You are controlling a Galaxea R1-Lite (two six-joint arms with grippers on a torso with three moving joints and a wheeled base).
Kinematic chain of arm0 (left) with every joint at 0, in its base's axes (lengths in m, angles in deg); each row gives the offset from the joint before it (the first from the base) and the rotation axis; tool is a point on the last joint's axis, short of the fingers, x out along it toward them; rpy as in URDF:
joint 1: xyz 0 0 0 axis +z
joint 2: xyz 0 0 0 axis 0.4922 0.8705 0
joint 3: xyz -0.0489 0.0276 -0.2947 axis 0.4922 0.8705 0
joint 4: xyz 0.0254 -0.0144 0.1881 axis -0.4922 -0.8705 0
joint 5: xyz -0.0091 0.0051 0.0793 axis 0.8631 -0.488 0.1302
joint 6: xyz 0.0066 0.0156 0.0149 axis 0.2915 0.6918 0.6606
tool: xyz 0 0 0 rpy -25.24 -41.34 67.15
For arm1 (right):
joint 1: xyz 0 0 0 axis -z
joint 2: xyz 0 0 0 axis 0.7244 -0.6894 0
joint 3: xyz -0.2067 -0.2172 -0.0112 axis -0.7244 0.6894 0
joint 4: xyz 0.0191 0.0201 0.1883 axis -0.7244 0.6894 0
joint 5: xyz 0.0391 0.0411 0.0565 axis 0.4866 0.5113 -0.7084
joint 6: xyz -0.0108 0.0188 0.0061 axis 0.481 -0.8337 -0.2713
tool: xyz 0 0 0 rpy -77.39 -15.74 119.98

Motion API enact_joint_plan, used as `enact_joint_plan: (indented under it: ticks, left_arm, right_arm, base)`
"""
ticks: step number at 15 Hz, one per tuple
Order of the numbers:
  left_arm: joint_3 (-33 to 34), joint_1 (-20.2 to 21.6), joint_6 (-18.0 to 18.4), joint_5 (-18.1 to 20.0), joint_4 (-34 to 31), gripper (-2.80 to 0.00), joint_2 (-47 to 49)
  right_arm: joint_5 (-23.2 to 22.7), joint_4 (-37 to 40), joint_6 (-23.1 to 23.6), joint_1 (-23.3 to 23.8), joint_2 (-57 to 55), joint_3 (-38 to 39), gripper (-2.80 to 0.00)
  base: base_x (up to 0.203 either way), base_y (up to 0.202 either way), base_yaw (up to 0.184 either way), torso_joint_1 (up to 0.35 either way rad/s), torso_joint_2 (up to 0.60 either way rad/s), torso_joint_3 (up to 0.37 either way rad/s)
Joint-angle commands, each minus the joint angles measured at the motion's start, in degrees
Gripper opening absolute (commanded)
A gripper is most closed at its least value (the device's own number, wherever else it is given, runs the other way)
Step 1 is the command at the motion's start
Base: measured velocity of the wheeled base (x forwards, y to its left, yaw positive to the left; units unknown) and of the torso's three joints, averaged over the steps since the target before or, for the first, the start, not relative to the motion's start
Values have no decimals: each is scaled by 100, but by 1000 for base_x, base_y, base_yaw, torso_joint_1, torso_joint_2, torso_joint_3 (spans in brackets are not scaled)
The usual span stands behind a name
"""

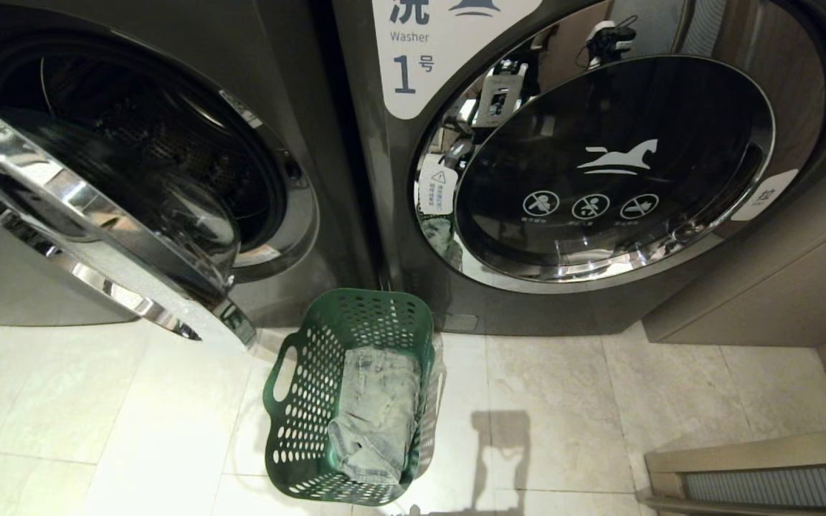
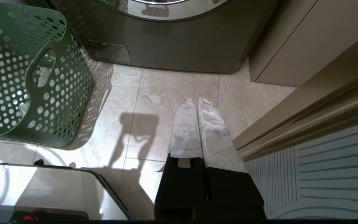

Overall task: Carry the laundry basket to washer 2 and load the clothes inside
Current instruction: Open the lid of the washing machine

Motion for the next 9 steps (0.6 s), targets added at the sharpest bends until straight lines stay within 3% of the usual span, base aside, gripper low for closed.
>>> enact_joint_plan:
  ticks: [1,2,4,7,9]
  left_arm:
    - [-53,-10,-31,33,-30,-280,323]
    - [-97,-32,-31,27,-224,-280,447]
    - [-480,-122,-47,6,-1251,-280,628]
    - [-1519,-313,-56,-321,-3780,-280,867]
    - [-2217,-905,88,-821,-5207,-280,1006]
  right_arm:
    - [-5,-1,4,-1,-7,0,-280]
    - [-5,-1,4,-1,-7,0,-280]
    - [-5,-1,4,-1,-7,0,-280]
    - [-5,-1,4,-1,-7,0,-280]
    - [-5,-1,4,-1,-7,0,-280]
  base:
    - [0,0,0,0,0,0]
    - [0,0,0,0,0,0]
    - [0,0,0,0,0,0]
    - [0,0,0,0,0,0]
    - [0,0,0,0,0,0]
